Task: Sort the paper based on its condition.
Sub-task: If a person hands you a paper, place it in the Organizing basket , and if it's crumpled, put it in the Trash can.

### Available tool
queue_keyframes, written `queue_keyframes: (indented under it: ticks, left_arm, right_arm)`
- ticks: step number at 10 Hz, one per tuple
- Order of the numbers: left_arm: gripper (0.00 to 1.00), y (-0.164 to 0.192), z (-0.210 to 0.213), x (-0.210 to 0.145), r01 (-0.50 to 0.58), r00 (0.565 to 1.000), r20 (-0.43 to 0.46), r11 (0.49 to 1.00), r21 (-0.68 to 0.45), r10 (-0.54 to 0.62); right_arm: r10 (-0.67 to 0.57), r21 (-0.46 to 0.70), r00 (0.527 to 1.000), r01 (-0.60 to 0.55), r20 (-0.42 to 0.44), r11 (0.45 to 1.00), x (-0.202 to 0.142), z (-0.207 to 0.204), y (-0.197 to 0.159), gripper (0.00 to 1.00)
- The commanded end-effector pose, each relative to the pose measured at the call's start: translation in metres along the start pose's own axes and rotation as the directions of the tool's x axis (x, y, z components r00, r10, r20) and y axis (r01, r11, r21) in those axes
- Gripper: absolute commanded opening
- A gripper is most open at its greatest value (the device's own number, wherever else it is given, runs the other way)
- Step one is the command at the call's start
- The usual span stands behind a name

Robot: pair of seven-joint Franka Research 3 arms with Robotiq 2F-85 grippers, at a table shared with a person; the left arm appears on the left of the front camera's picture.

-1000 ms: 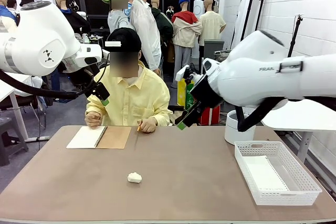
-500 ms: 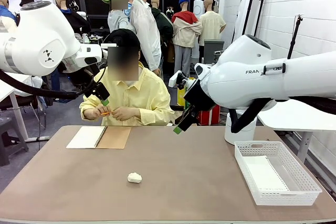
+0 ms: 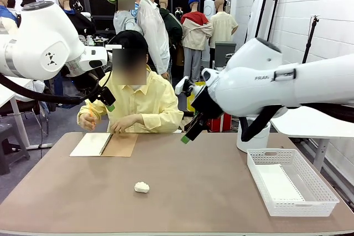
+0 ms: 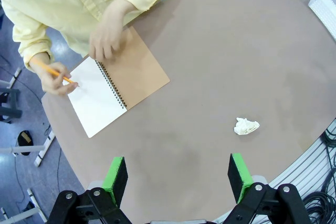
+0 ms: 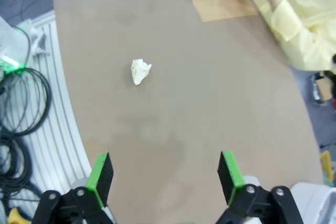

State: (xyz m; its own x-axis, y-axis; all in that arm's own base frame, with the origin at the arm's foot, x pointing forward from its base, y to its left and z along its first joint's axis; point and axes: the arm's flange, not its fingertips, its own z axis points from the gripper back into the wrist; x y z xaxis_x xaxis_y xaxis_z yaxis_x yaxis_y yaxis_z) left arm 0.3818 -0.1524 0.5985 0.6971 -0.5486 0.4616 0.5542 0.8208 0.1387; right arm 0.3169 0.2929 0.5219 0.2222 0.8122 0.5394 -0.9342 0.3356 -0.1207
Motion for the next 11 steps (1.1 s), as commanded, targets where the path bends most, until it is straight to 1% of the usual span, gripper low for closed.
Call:
queue_keyframes:
  ticks: [1,3,6,7,8,9,11]
  left_arm:
    - [1.00,0.002,0.001,0.000,0.000,1.000,0.002,1.000,0.001,0.000]
    - [1.00,0.002,0.001,0.000,0.000,1.000,0.002,1.000,0.001,0.000]
    - [1.00,0.002,0.001,0.000,0.000,1.000,0.002,1.000,0.001,0.000]
    - [1.00,0.002,0.001,0.000,0.000,1.000,0.002,1.000,0.001,0.000]
    - [1.00,0.002,0.001,0.000,0.000,1.000,0.002,1.000,0.001,0.000]
    - [1.00,0.002,0.001,0.000,0.000,1.000,0.002,1.000,0.001,0.000]
    - [1.00,0.002,0.001,0.000,0.000,1.000,0.002,1.000,0.001,0.000]
  right_arm:
    - [0.097,-0.003,0.994,-0.097,-0.053,0.995,0.022,-0.041,0.003,1.00]
    - [0.172,0.033,0.982,-0.170,-0.081,0.985,0.032,-0.077,0.014,1.00]
    - [0.244,0.121,0.963,-0.230,-0.115,0.966,0.042,-0.119,0.029,1.00]
    - [0.250,0.128,0.960,-0.235,-0.126,0.964,0.044,-0.124,0.030,1.00]
    - [0.254,0.122,0.958,-0.239,-0.130,0.963,0.044,-0.121,0.030,1.00]
    - [0.220,0.117,0.968,-0.206,-0.123,0.971,0.038,-0.123,0.039,1.00]
    - [0.220,0.117,0.968,-0.206,-0.123,0.971,0.038,-0.123,0.039,1.00]
